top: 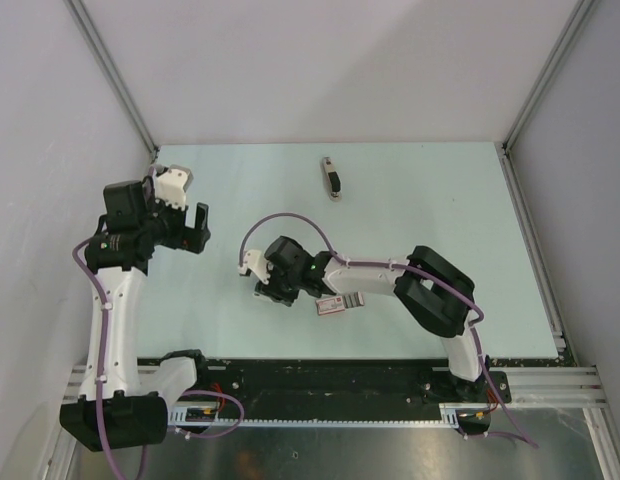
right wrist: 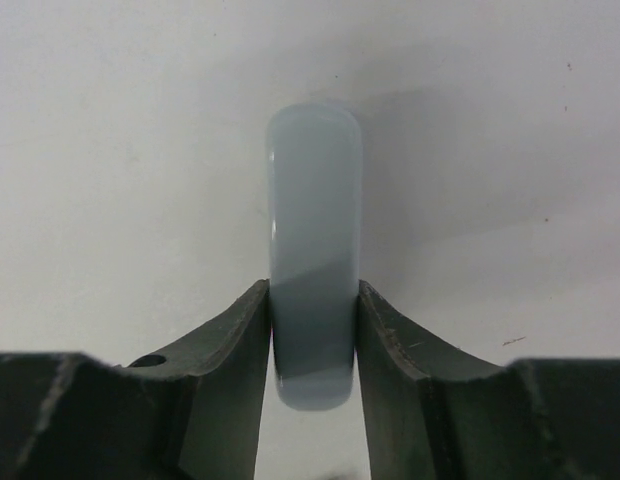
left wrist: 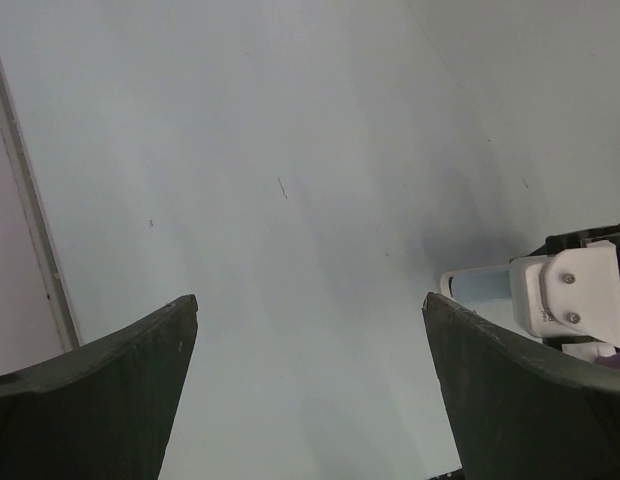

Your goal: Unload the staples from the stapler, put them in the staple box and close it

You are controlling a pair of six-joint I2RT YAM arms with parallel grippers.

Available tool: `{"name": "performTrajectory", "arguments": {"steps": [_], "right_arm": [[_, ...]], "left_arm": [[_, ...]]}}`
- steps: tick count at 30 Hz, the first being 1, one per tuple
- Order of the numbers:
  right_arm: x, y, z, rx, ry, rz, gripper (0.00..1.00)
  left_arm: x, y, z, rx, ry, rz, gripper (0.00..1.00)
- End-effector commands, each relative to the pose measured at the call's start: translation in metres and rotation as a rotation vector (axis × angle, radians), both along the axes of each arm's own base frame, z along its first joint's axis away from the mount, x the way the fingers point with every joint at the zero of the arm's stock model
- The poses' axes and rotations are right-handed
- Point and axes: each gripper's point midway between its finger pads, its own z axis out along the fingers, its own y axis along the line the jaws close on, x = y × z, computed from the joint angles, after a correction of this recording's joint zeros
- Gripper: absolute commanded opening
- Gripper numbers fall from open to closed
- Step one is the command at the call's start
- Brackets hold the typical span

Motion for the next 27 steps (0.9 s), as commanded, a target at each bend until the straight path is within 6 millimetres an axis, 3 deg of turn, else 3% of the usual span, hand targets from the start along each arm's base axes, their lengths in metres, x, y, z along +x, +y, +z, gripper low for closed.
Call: {"name": "performTrajectory", "arguments": {"steps": [1,5,10,11,12,16,19,22,27], "right_arm": [[0.008,0.004,-0.002,0.005,-0.028,-0.06,0.46],[0.02,0.002,0.015,0.044,-0.032,-0.182,0.58],[0.02,0.001,0.049,0.135,0.033,-0.333,0.62],[0.02,0.0,0.056,0.15,0.047,-0.375,0.77],[0.019,-0.002,0.061,0.166,0.075,-0.421,0.85],[0.01,-0.01,0.072,0.204,0.197,-0.603,0.92],[-0.006,-0.011,0.078,0.232,0.236,-0.669,0.9],[-0.031,-0.004,0.078,0.268,0.319,-0.649,0.82],[-0.064,0.003,0.055,0.26,0.486,-0.62,0.62]], "left_arm": [[-0.004,-0.003,0.021,-0.015,-0.056,-0.008,0.99],[-0.004,-0.002,0.02,-0.009,-0.056,-0.013,1.0],[-0.002,-0.002,0.019,-0.013,-0.05,-0.022,1.0],[-0.001,-0.002,0.019,-0.015,-0.049,-0.024,1.0],[0.0,-0.002,0.019,-0.016,-0.048,-0.025,1.0],[0.002,0.0,0.02,-0.019,-0.048,-0.03,0.99],[0.004,0.002,0.02,-0.015,-0.05,-0.032,0.99],[0.005,0.004,0.022,-0.005,-0.055,-0.031,1.0],[0.005,0.007,0.027,0.013,-0.073,-0.031,0.99]]}}
